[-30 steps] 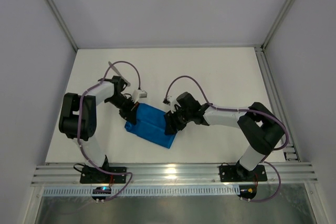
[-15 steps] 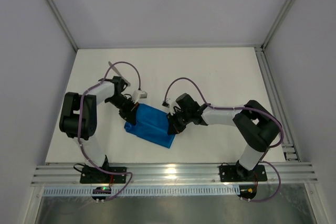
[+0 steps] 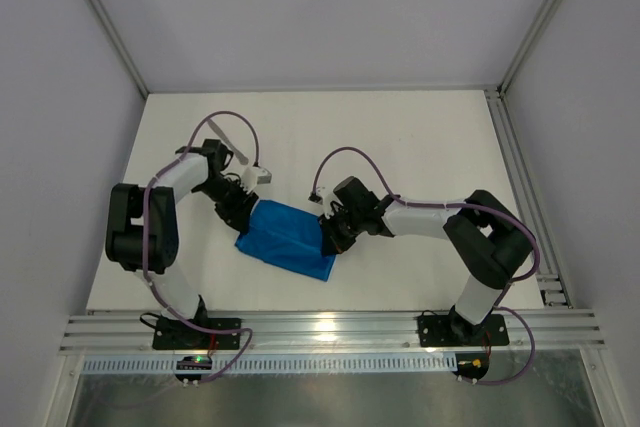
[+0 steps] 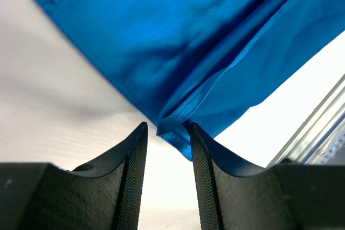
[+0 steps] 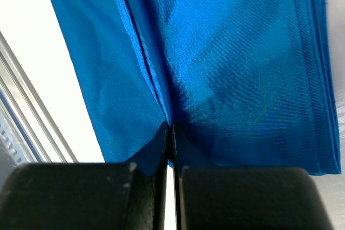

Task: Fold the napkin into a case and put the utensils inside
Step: Smooth out the 2/3-rectangle-folded napkin at the center of the board.

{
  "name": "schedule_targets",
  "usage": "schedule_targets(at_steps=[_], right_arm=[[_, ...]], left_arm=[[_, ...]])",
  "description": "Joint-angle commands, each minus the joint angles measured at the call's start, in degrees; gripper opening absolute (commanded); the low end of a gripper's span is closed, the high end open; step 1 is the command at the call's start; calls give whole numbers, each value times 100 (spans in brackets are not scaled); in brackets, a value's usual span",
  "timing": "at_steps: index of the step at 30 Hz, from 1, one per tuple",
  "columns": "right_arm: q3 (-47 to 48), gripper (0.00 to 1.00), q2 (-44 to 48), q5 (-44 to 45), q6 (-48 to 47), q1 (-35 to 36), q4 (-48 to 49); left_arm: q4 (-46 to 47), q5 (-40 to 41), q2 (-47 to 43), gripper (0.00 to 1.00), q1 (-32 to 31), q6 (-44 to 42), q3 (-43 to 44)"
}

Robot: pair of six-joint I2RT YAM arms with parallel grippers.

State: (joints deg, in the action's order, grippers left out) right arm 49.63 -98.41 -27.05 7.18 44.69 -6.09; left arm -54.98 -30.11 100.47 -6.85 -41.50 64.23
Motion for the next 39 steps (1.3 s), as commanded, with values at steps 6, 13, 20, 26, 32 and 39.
schedule_targets(at_steps=[6, 13, 20, 26, 32, 39], right_arm=[[319, 4, -55, 138, -191, 31, -156], [443, 4, -82, 147, -217, 31, -200], [443, 4, -82, 182, -173, 23, -165], [469, 4, -143, 182, -199, 23, -156], [592, 4, -205, 173, -252, 31, -279], [645, 4, -196, 209, -235, 23, -297]], left_arm=[[23, 207, -264, 22, 175, -183, 55], [-179, -125, -527, 14, 219, -157, 90], [-23, -189, -1494, 34, 325, 194, -146], [821, 541, -1715, 44, 26, 502, -1052], [1086, 409, -1478, 44, -9, 783, -1236], [1288, 567, -1223, 7, -27, 898, -1360]])
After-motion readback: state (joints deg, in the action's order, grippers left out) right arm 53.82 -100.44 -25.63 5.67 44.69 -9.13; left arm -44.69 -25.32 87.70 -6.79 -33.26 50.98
